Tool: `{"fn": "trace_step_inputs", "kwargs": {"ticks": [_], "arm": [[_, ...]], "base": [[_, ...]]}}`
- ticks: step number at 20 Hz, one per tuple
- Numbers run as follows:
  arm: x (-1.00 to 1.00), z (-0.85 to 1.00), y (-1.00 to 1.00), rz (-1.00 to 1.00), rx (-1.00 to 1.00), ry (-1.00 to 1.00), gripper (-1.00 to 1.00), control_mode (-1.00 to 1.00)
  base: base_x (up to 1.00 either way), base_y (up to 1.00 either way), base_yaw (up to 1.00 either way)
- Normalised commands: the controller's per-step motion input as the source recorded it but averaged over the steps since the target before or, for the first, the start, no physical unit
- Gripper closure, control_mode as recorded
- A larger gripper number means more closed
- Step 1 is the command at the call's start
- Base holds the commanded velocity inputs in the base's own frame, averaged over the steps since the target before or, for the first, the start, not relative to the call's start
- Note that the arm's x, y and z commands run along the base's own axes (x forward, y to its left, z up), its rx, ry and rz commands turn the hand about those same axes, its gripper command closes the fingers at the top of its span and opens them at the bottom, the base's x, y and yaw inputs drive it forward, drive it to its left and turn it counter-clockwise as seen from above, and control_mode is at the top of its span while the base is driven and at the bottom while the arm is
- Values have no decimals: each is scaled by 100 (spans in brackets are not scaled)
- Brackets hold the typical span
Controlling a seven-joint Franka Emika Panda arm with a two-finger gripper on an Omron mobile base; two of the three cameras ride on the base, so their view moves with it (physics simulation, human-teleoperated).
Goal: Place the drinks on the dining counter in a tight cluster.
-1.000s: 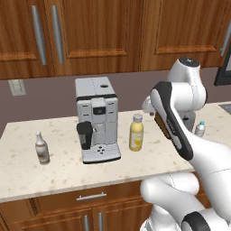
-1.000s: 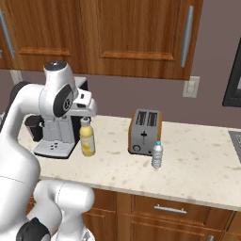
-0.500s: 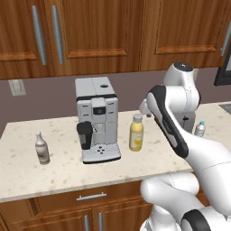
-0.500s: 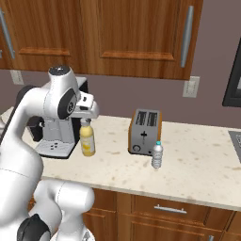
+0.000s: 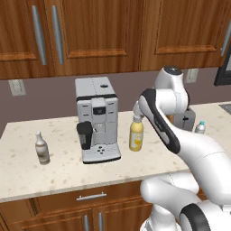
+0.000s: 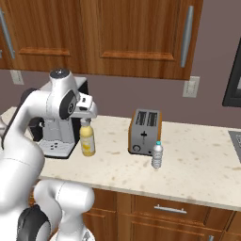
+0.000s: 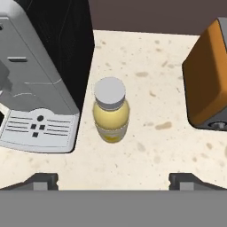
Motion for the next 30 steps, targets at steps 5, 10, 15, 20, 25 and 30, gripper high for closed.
{"fn": "trace_step_inputs", "kwargs": {"ticks": [5, 10, 15, 20, 25, 30], "arm": [[41, -15, 4, 0, -2, 2, -100, -100], [36, -16, 0, 3, -1, 5, -100, -100], [29, -16, 0, 7, 0, 13, -100, -100], [19, -22, 4, 10, 0, 1, -100, -100], [16, -17, 3, 12, 0, 0, -100, -100], [16, -17, 3, 11, -1, 0, -100, -100]], "base": [[0, 0, 0], [0, 0, 0], [0, 0, 0], [0, 0, 0], [0, 0, 0], [0, 0, 0]]}}
